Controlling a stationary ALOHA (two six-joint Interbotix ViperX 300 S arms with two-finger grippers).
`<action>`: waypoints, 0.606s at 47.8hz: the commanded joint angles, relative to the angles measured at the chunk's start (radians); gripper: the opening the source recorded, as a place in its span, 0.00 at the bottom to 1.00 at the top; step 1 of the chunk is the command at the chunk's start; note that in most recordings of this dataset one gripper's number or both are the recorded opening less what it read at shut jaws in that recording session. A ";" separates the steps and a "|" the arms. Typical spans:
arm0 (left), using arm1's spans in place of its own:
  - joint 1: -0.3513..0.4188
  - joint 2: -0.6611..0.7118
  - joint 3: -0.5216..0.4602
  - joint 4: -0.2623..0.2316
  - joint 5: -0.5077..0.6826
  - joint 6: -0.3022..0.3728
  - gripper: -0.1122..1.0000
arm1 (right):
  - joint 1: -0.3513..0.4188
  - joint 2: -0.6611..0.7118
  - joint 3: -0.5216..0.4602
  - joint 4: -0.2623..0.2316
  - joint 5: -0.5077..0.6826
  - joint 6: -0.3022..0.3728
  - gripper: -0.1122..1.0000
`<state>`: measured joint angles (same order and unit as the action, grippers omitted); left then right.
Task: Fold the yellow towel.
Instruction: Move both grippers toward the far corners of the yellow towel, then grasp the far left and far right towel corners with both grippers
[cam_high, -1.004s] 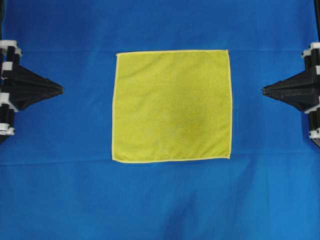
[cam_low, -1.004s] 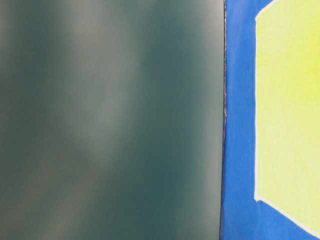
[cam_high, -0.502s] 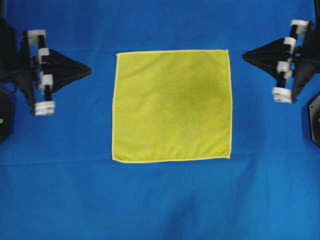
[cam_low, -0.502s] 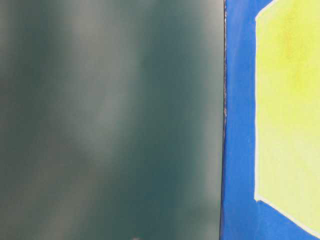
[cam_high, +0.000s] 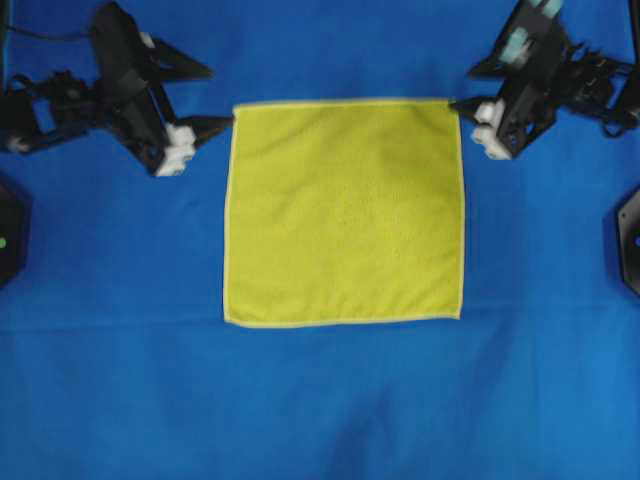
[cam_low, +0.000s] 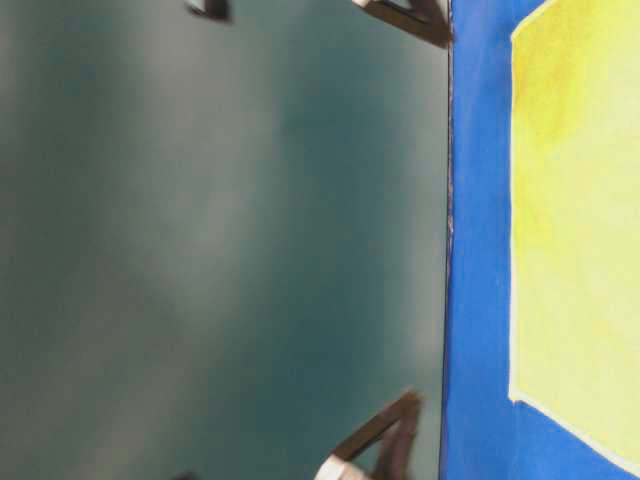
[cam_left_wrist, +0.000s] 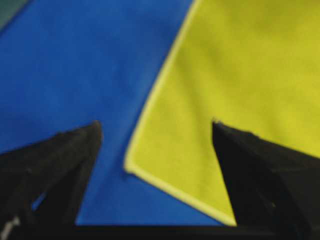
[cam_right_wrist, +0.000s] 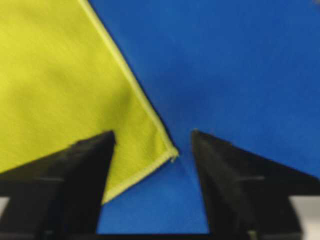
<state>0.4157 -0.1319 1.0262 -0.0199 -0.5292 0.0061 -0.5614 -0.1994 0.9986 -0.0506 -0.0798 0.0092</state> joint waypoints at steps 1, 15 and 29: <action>0.028 0.089 -0.060 -0.002 -0.011 0.002 0.85 | -0.014 0.054 -0.040 -0.012 -0.009 -0.002 0.63; 0.077 0.282 -0.143 -0.002 -0.012 0.009 0.85 | -0.057 0.201 -0.071 -0.028 -0.057 -0.002 0.62; 0.091 0.311 -0.146 -0.002 0.043 0.015 0.79 | -0.055 0.225 -0.064 -0.029 -0.057 -0.002 0.57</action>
<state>0.5016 0.1902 0.8928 -0.0199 -0.5062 0.0199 -0.6151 0.0307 0.9419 -0.0782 -0.1335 0.0092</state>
